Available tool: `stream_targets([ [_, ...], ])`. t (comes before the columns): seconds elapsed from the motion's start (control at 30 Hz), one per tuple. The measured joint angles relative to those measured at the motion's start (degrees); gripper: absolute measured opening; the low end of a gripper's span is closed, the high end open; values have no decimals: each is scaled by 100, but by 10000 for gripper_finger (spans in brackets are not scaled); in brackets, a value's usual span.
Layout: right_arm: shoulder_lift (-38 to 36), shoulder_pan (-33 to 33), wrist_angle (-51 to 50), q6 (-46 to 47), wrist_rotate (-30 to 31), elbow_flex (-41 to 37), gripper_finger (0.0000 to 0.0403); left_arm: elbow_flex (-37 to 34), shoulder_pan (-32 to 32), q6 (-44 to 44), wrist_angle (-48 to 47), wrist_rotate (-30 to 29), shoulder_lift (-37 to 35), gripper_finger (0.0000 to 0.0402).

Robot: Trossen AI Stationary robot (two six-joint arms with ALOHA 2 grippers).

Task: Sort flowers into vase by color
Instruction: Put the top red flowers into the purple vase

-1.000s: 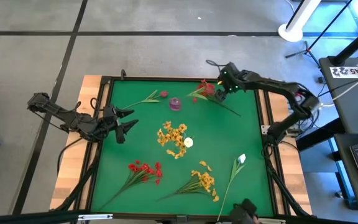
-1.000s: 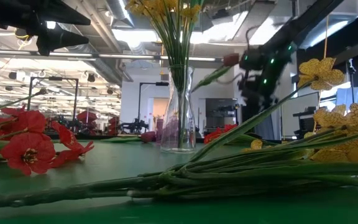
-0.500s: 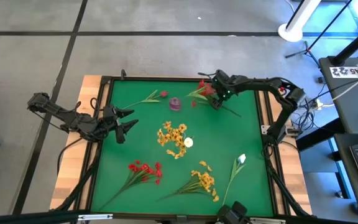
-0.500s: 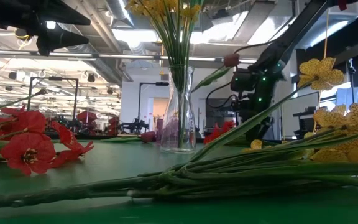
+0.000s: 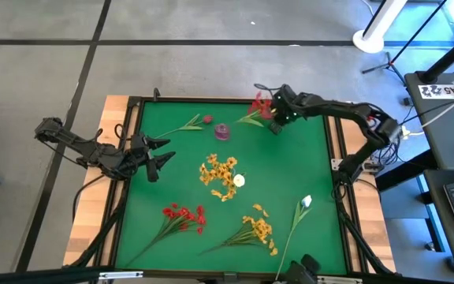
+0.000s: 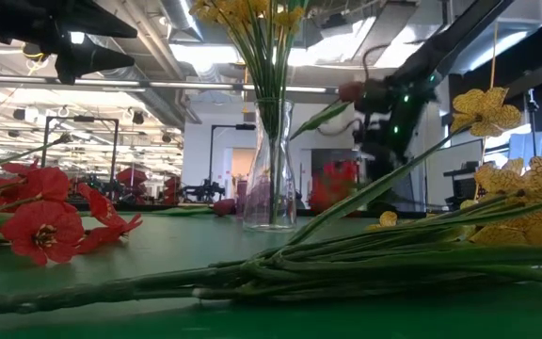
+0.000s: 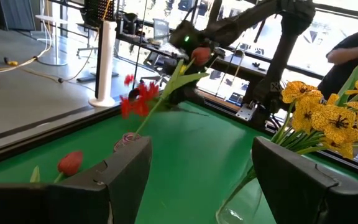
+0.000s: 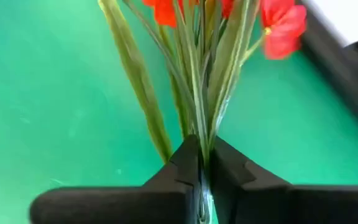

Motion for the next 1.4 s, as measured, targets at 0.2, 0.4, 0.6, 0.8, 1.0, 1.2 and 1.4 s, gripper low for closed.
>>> stream_targets([
  [0.2,-1068,0,190,348,0,22,10,0,0,-4,0,0,0,272],
  [0.4,-2108,2,556,570,-18,379,6,0,5,87,53,-22,0,272],
  [0.6,-2757,4,2002,1294,-1008,480,8,455,442,983,479,-68,22,272],
  [0.8,-2746,14,3507,1895,-2110,480,7,1743,1421,2140,495,1221,567,256],
  [1.0,-2618,313,4894,2055,-2426,480,4,3295,2358,2732,116,2195,1819,218],
  [1.2,-2624,691,5370,2057,-2287,482,4,4453,3165,2927,-176,3312,3368,190],
  [1.4,-2625,937,5400,2055,-2250,482,6,5474,3821,3107,-92,3720,4702,185],
])
